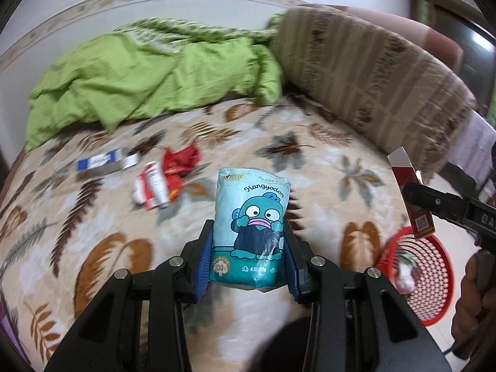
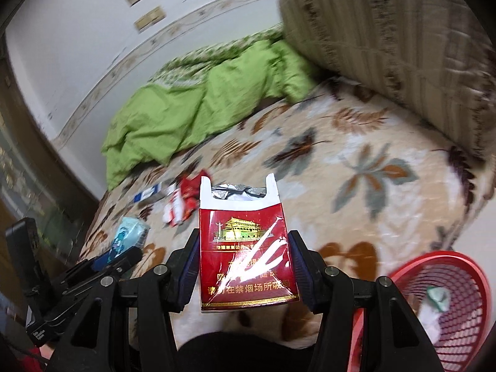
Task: Collect trash
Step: 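Carry both packs over the red wastebasket, then open both grippers to drop the packs into the red wastebasket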
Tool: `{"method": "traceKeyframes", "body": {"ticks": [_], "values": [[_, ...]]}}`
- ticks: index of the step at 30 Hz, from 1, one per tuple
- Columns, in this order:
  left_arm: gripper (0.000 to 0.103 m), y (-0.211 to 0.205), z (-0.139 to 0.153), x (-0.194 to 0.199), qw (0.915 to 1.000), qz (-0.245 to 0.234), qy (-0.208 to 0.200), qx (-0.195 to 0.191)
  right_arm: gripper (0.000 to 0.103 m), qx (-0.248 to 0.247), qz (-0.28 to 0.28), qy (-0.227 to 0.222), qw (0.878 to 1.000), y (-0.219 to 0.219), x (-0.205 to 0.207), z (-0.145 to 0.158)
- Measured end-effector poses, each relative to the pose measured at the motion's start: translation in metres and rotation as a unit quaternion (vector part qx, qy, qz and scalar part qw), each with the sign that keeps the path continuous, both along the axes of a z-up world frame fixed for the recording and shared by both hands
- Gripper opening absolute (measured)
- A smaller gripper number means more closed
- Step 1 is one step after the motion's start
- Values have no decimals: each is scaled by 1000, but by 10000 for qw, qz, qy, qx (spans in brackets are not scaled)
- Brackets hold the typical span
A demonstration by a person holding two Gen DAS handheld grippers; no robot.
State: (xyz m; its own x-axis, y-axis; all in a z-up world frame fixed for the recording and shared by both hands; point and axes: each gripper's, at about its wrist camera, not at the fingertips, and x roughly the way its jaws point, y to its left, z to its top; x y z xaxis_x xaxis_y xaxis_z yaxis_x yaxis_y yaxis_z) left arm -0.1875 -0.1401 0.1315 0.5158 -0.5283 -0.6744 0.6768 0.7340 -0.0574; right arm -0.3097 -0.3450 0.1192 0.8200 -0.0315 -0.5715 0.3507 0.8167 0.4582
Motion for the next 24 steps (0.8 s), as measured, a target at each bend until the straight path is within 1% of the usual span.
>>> {"method": "traceKeyframes", "body": {"ticks": [1, 4, 8, 10, 12, 13, 16, 20, 22, 24], "values": [[38, -8, 2, -4, 9999, -156, 43, -47, 58, 16, -98, 7, 10000, -7, -7, 1], [39, -34, 5, -12, 9970, -661, 354, -172, 58, 77, -539, 14, 9985, -31, -40, 4], [39, -75, 5, -32, 9884, -1329, 701, -229, 58, 70, -1014, 37, 9948, -54, -79, 7], [39, -98, 2, -46, 9813, -1697, 888, -206, 58, 110, -1201, 78, 9927, -62, -96, 5], [39, -114, -1, -58, 9749, -1952, 1052, -176, 58, 155, -1371, 151, 9903, -70, -109, 0], [39, -126, -5, -65, 9691, -2143, 1211, -140, 58, 196, -1445, 182, 9891, -74, -116, -2], [39, -147, -14, -83, 9580, -2464, 1463, -43, 58, 373, -1661, 266, 9850, -85, -136, -11], [41, -167, -25, -103, 9495, -2716, 1570, 83, 59, 426, -1805, 358, 9820, -92, -153, -21], [49, -175, -30, -108, 9443, -2834, 1666, 132, 59, 478, -1831, 360, 9813, -94, -159, -24], [63, -180, -31, -112, 9418, -2893, 1708, 140, 59, 497, -1844, 388, 9808, -96, -163, -27]]}}
